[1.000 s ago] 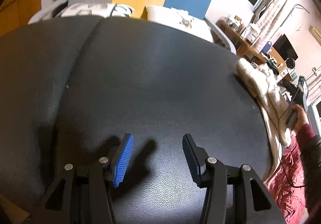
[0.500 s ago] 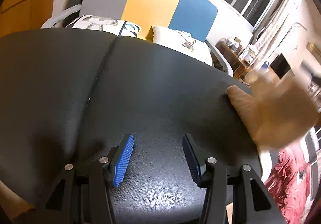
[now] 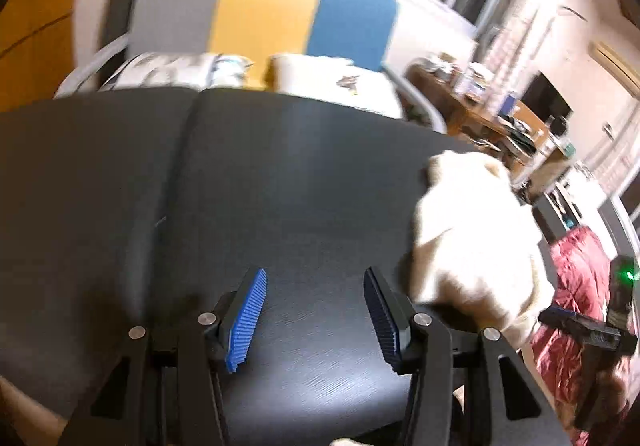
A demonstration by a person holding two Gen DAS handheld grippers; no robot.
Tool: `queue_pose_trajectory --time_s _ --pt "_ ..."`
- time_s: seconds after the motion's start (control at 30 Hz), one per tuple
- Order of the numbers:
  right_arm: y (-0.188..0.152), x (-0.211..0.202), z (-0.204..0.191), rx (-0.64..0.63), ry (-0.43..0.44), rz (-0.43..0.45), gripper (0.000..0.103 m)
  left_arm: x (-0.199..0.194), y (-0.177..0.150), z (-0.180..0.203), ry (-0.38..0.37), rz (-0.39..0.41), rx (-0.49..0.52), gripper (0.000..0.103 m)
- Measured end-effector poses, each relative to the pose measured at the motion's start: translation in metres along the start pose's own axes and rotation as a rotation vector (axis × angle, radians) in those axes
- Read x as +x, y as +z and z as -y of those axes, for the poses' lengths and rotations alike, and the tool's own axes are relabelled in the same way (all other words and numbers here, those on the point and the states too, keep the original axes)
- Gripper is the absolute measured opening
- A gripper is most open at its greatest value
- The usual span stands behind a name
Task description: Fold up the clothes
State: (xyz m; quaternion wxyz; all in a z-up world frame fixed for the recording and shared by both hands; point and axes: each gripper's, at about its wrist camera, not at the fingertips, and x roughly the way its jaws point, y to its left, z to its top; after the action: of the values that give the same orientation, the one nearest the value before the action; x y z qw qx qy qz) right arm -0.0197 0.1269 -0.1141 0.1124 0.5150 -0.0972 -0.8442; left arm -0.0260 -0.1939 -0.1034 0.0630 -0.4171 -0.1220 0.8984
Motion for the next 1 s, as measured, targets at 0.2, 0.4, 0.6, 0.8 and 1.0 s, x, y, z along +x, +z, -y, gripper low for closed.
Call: queue_pose_trajectory --time_s 0.2,0.4,0.6,0.8,1.0 --pt "0.012 -0.024 0.089 0.338 0.005 0.103 0.103 -0.005 0.020 0.083 -0.070 0.085 0.173 0.052" --pt "0.027 0.013 0.087 0.326 0.065 0.089 0.103 -0.001 -0.019 0.073 -0.063 0.015 0.138 0.052" --pt "0.051 0.059 0.042 0.029 -0.120 -0.026 0.103 0.010 -0.043 0.024 0.017 -0.054 0.032 0.051" --pt "0.058 0.047 0.096 0.081 -0.358 -0.081 0.103 0.002 -0.054 -0.010 0.047 -0.010 0.023 0.051" --pt "0.031 -0.016 0.038 0.024 0.136 -0.043 0.103 0.012 -0.068 -0.021 -0.035 -0.059 -0.036 0.051"
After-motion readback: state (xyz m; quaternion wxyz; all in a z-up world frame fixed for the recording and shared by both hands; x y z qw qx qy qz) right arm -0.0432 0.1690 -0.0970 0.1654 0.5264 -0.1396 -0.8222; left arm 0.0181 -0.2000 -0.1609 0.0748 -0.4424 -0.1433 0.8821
